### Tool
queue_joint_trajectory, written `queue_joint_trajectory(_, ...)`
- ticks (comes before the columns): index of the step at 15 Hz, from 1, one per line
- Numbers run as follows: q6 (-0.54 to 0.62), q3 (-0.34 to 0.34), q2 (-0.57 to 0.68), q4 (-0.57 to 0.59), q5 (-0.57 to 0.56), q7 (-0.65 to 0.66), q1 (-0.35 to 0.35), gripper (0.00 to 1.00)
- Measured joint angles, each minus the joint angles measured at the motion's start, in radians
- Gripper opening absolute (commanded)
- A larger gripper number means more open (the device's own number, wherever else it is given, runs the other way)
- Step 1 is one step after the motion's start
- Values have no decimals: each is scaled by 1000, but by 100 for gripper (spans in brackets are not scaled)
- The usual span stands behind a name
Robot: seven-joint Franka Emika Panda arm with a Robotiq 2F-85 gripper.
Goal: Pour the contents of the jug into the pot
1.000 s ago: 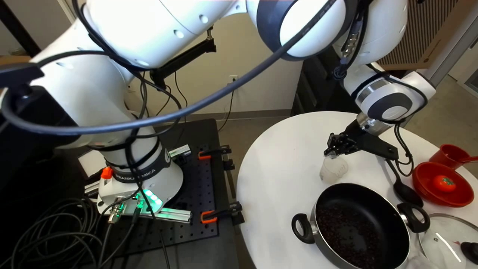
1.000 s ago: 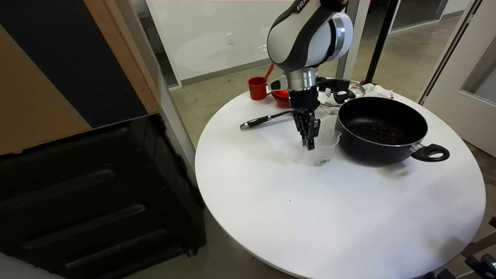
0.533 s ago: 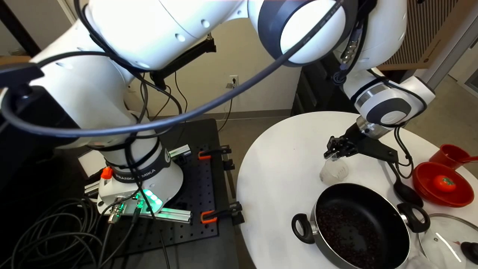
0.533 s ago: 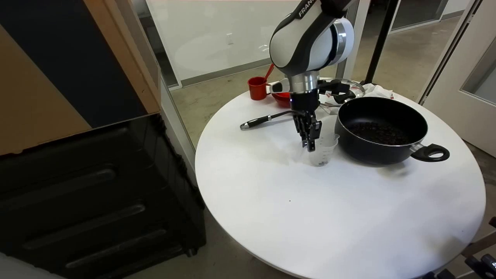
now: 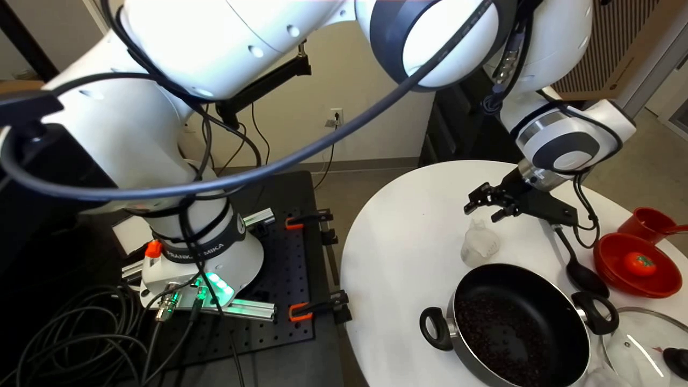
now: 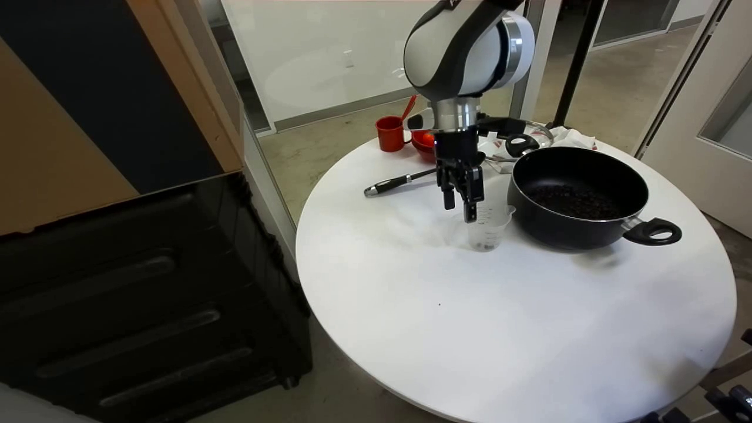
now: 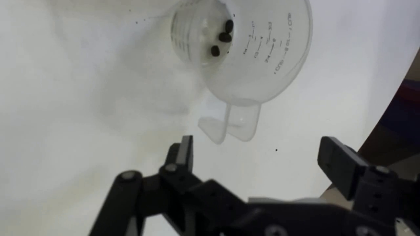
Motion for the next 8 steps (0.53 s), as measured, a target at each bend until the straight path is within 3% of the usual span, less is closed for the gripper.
queue_joint_trajectory(8,-82,41,-200,-46,37,1,14,100)
